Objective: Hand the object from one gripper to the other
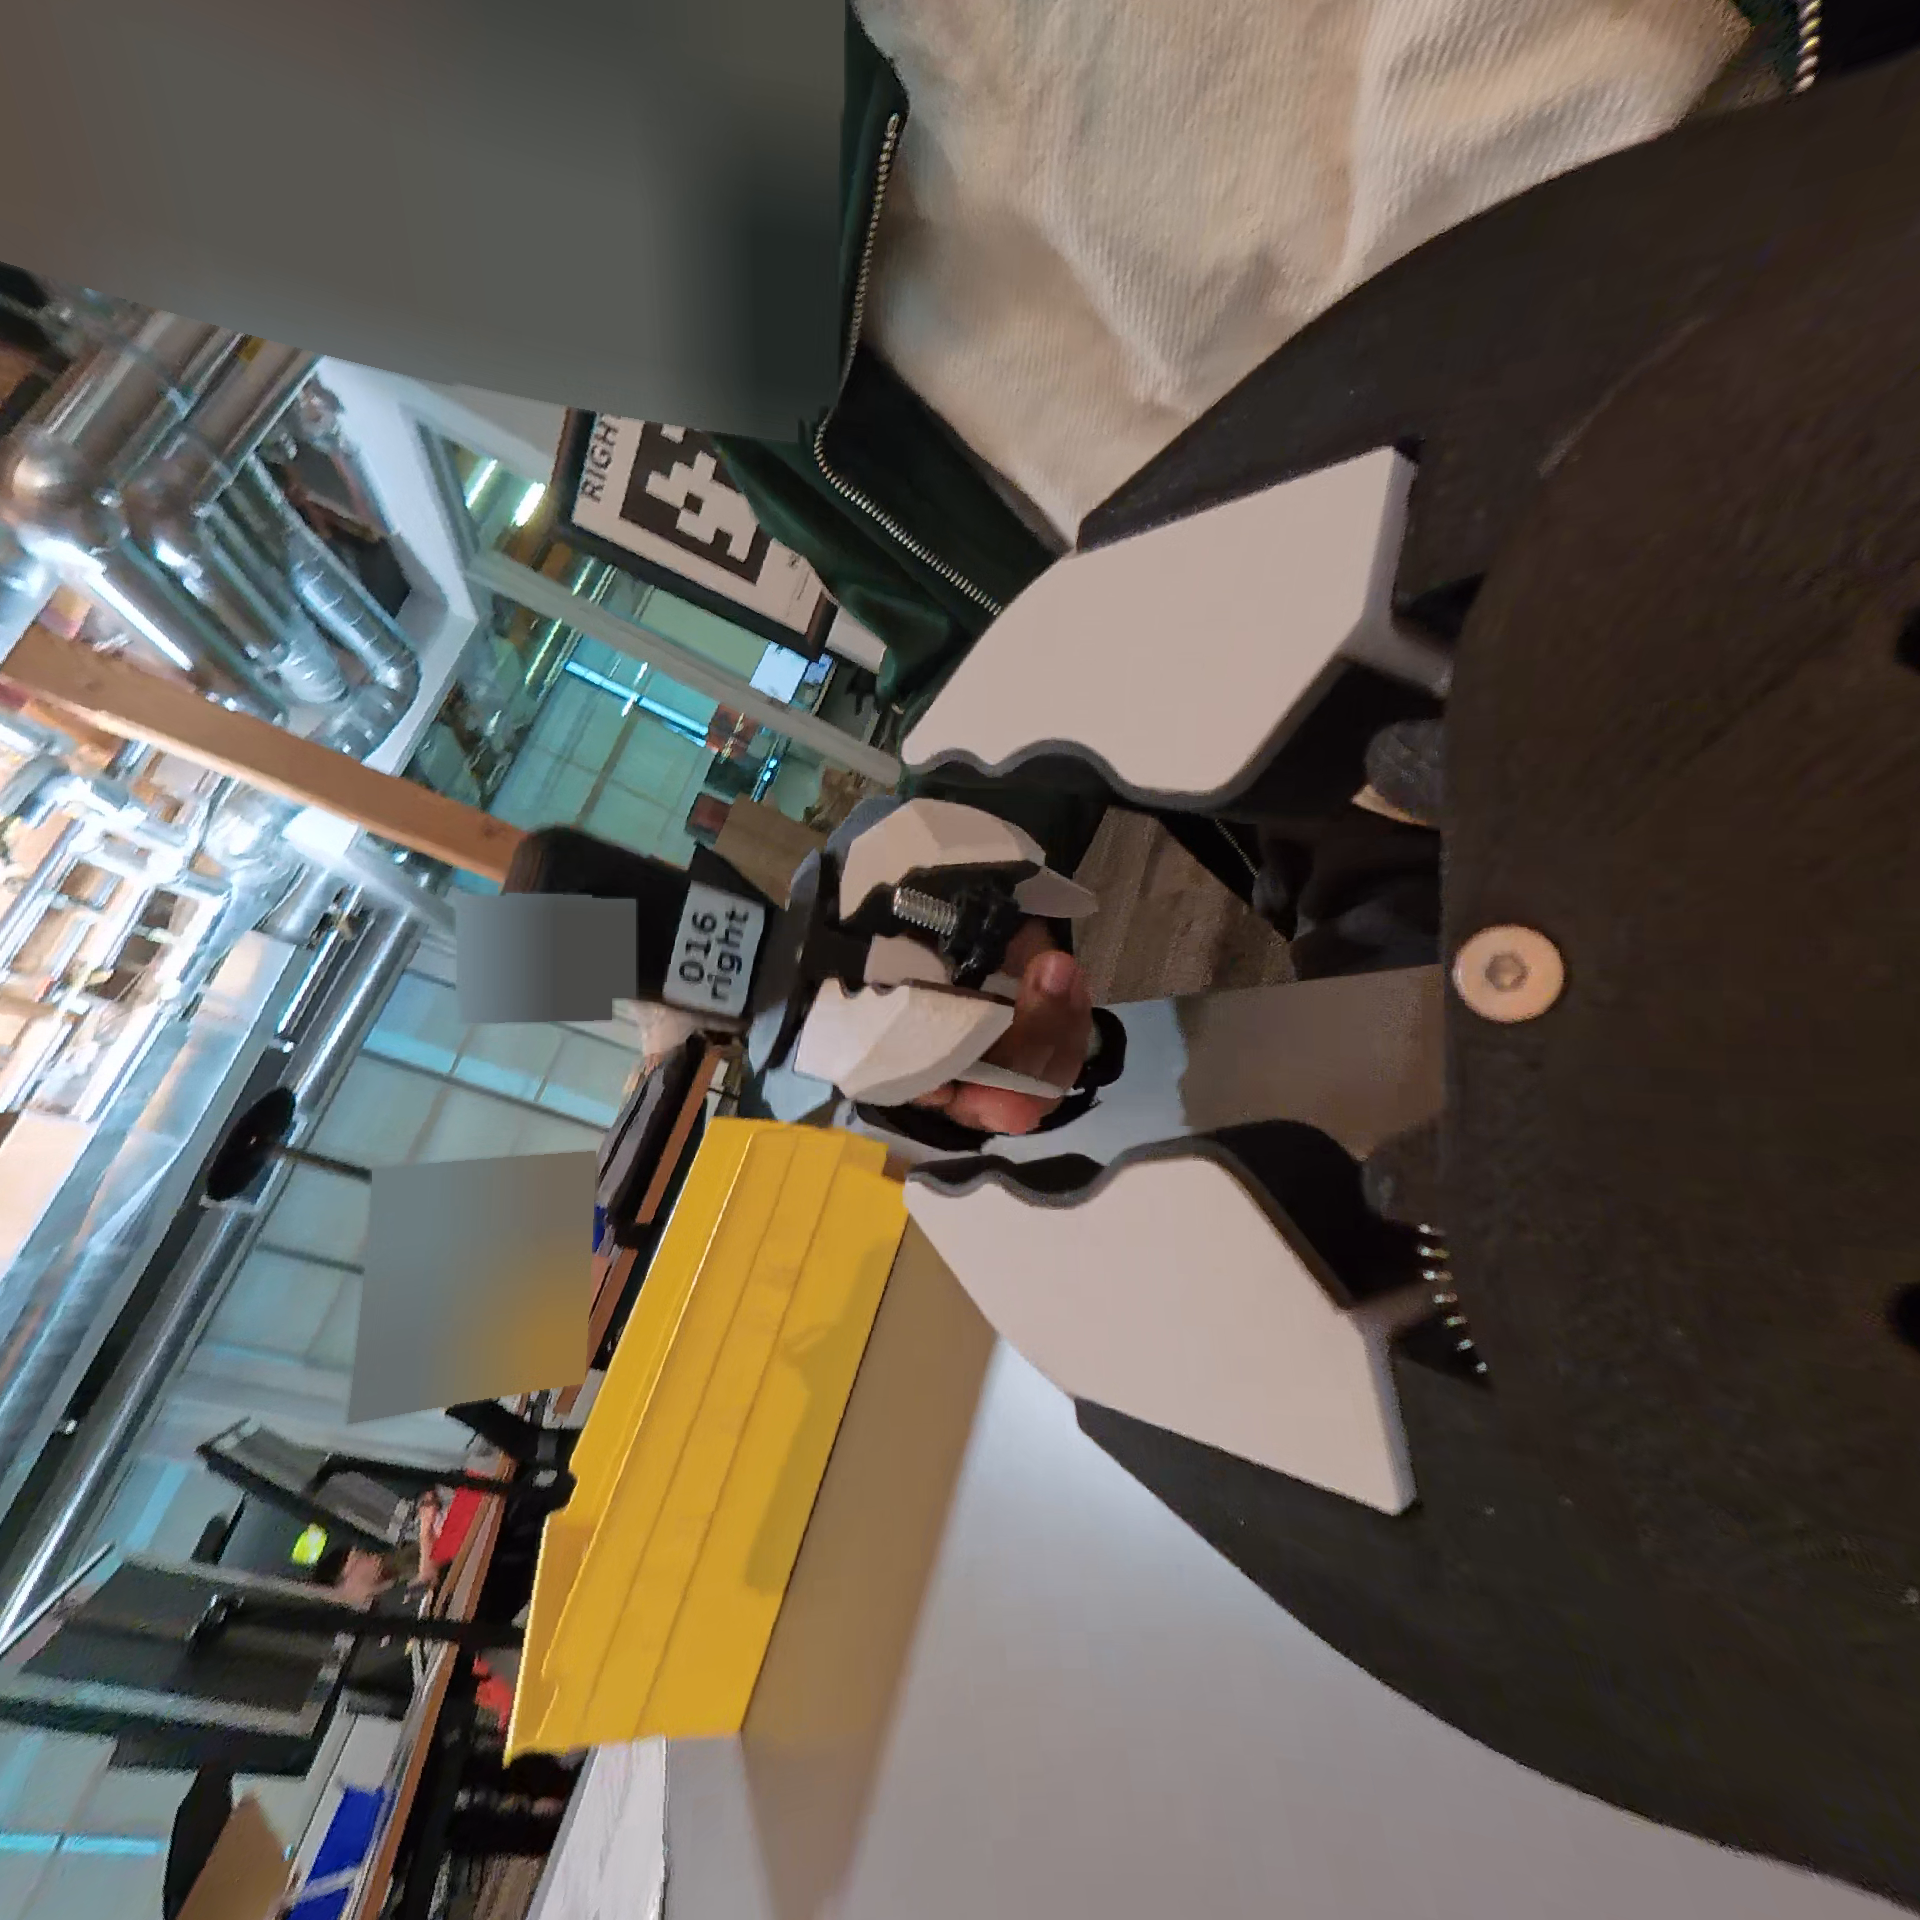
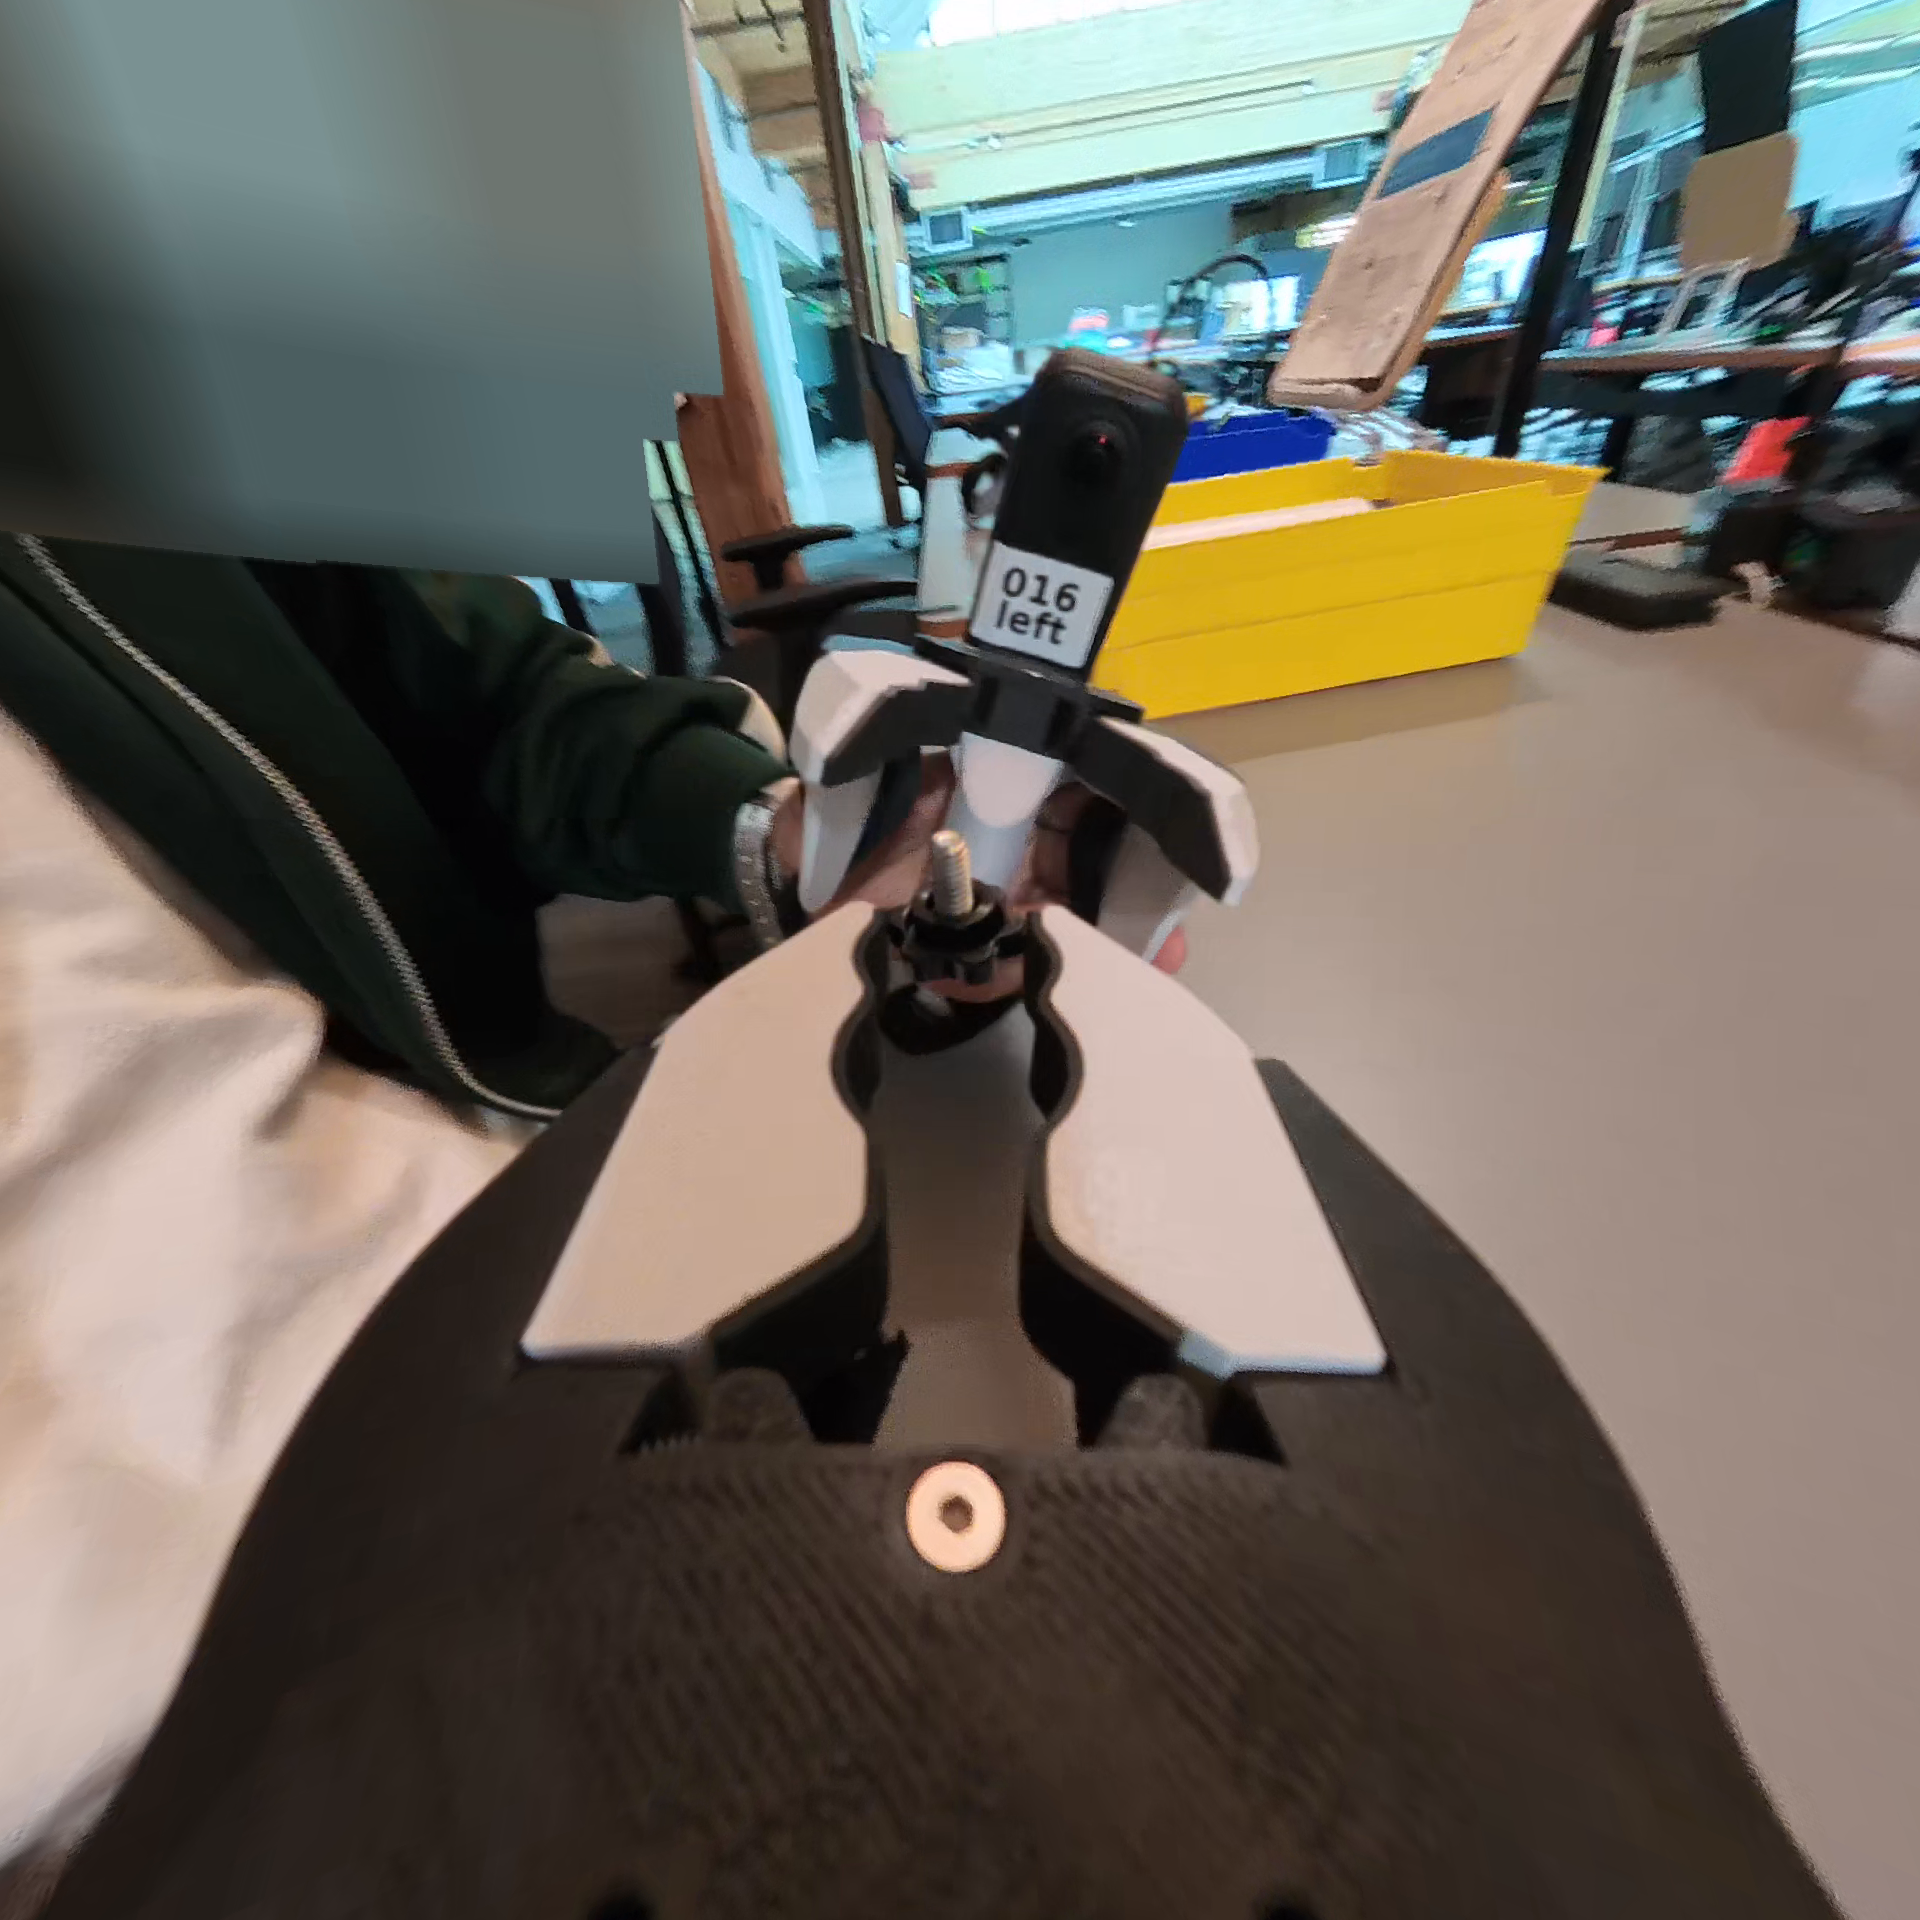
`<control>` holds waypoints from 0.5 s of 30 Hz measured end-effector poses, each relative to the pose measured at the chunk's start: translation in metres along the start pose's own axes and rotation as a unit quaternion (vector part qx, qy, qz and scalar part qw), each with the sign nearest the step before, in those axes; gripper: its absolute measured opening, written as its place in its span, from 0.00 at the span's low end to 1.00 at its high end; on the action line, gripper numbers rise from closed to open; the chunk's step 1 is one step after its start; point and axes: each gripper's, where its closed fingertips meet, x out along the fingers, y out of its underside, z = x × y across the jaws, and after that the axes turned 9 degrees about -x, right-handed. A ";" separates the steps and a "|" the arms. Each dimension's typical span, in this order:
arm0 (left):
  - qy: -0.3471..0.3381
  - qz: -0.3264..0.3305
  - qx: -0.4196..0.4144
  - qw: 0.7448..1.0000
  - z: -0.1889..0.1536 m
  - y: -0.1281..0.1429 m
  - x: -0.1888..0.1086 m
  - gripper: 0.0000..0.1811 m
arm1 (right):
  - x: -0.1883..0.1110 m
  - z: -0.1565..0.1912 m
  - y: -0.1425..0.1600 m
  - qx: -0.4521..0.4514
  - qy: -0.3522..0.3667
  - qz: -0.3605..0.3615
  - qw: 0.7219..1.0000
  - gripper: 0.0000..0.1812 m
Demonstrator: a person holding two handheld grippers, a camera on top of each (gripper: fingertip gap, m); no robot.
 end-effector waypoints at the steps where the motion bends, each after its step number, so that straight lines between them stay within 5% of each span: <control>1: -0.006 -0.004 -0.002 1.000 0.003 -0.001 -0.001 0.37 | 0.000 -0.002 0.002 -0.016 0.013 0.010 1.000 0.13; 8: -0.026 -0.010 -0.029 0.999 0.013 -0.002 -0.006 0.33 | 0.002 -0.006 0.007 -0.065 0.049 0.045 0.996 0.13; 15: -0.028 -0.014 -0.034 0.999 0.015 -0.003 -0.008 0.29 | -0.003 -0.011 -0.001 -0.021 0.047 0.009 0.999 0.13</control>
